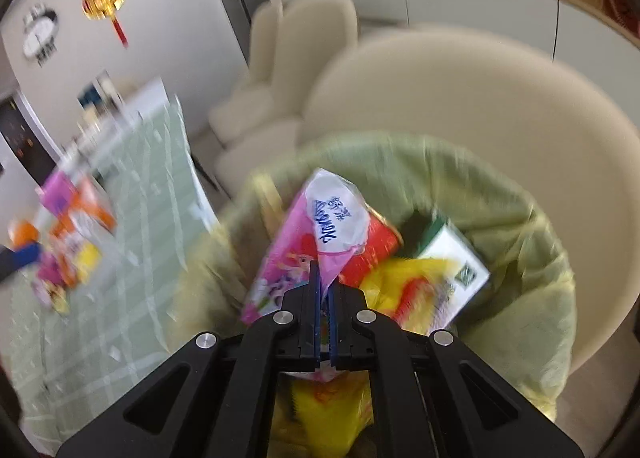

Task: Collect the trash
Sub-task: 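Carry the red cup and pink tissue pack to the bin and release both, then grasp a small clear wrapper with the left tool while the right tool grasps the orange bag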

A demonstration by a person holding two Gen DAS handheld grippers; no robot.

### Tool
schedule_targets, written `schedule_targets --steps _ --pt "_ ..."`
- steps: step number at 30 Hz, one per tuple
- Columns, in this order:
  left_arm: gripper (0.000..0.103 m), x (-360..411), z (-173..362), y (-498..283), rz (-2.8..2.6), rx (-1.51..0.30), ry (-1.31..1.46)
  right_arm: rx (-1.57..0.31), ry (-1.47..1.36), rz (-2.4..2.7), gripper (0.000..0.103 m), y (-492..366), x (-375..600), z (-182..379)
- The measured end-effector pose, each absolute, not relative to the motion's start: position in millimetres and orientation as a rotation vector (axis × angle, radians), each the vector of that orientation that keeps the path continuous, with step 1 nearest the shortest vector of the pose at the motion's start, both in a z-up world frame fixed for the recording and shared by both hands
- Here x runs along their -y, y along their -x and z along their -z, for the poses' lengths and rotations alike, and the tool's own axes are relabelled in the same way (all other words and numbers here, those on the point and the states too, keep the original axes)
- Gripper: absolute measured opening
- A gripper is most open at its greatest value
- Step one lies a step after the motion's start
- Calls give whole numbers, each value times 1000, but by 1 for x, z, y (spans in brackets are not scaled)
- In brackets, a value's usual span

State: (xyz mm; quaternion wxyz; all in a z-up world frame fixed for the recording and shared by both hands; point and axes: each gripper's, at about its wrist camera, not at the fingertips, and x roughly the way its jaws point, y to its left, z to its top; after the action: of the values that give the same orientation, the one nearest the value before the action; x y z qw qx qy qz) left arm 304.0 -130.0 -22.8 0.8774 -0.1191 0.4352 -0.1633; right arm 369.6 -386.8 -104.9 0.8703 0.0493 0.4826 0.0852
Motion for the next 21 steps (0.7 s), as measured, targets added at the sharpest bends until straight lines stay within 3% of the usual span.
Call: schedule_targets --steps 9,11,21 --pt "67 72 45 -284 212 -950 336 -962 -204 -147 10 -356 410 91" --pt "67 65 48 -278 196 -950 335 -917 -209 -140 32 -344 411 82" --pt "67 12 47 -240 150 -927 265 -783 -208 -73 34 -283 376 49"
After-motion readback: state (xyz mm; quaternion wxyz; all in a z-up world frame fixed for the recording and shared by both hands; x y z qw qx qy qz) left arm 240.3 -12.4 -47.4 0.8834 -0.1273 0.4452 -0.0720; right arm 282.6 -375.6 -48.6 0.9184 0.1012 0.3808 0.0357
